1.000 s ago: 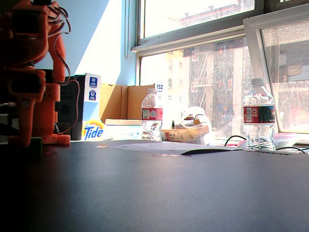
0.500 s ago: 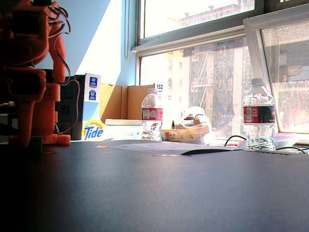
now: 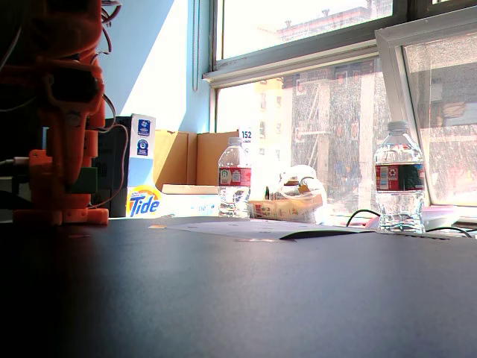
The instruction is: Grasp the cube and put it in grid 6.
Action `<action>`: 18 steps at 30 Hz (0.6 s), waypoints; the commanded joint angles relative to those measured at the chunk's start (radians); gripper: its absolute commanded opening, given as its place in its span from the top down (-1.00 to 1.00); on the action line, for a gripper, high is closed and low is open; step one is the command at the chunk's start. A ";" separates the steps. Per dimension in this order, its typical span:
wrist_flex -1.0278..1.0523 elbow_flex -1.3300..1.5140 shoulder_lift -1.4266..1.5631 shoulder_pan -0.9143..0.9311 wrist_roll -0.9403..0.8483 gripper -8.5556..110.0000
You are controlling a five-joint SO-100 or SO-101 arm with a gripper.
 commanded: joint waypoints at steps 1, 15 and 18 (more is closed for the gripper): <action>0.087 -0.129 0.026 -0.098 0.015 0.86; 0.218 -0.334 -0.110 -0.515 0.152 0.86; 0.222 -0.348 -0.140 -0.588 0.173 0.86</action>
